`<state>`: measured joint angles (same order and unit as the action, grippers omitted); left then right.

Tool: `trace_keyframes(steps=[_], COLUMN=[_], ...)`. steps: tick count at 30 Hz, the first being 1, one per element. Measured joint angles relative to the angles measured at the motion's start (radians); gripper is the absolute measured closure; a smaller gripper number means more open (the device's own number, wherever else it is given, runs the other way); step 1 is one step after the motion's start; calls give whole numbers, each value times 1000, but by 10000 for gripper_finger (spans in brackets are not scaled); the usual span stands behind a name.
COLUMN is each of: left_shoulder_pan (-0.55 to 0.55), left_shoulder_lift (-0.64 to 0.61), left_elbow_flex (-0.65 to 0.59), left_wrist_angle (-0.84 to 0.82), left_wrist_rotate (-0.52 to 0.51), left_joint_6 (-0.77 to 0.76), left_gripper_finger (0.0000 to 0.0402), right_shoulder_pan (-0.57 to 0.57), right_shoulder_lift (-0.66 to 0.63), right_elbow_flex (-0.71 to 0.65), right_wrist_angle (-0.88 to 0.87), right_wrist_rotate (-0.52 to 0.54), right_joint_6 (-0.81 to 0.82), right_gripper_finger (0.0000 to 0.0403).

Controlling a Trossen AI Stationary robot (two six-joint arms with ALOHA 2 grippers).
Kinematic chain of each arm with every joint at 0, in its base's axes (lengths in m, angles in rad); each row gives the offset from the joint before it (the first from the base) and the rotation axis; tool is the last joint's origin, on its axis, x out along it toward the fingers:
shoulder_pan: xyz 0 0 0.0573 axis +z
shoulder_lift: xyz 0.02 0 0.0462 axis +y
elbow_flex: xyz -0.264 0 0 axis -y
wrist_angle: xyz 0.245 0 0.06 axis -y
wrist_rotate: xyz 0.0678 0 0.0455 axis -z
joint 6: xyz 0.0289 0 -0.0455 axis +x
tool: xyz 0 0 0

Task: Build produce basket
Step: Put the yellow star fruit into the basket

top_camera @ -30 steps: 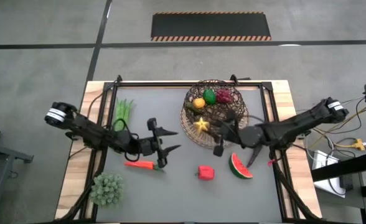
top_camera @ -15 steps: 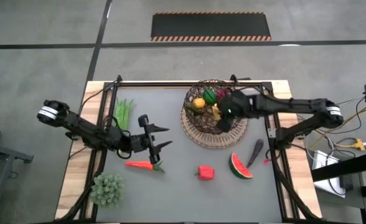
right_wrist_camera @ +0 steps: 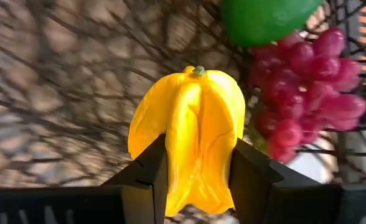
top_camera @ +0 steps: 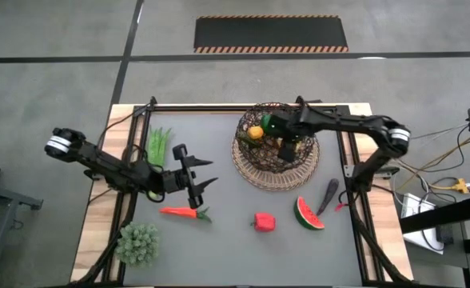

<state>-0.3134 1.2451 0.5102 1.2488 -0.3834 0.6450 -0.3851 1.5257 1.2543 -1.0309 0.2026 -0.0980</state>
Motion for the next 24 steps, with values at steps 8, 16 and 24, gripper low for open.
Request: trace_keyframes(steps=[8,16,24], left_shoulder_pan=[0,0,0], left_shoulder_lift=[-1,-3,-3], left_elbow_flex=[-10,-10,-10], left_wrist_angle=[0,-1,-1], left_wrist_rotate=[0,0,0], left_joint_6=[0,0,0], left_gripper_finger=[203,203,203], right_shoulder_pan=[0,0,-2], right_shoulder_lift=[125,158,157], right_elbow_flex=[90,105,104], right_wrist_angle=[-61,-66,-65], right_wrist_rotate=[86,90,89], right_joint_6=[-44,-65,-60], right_gripper_finger=[281,239,184])
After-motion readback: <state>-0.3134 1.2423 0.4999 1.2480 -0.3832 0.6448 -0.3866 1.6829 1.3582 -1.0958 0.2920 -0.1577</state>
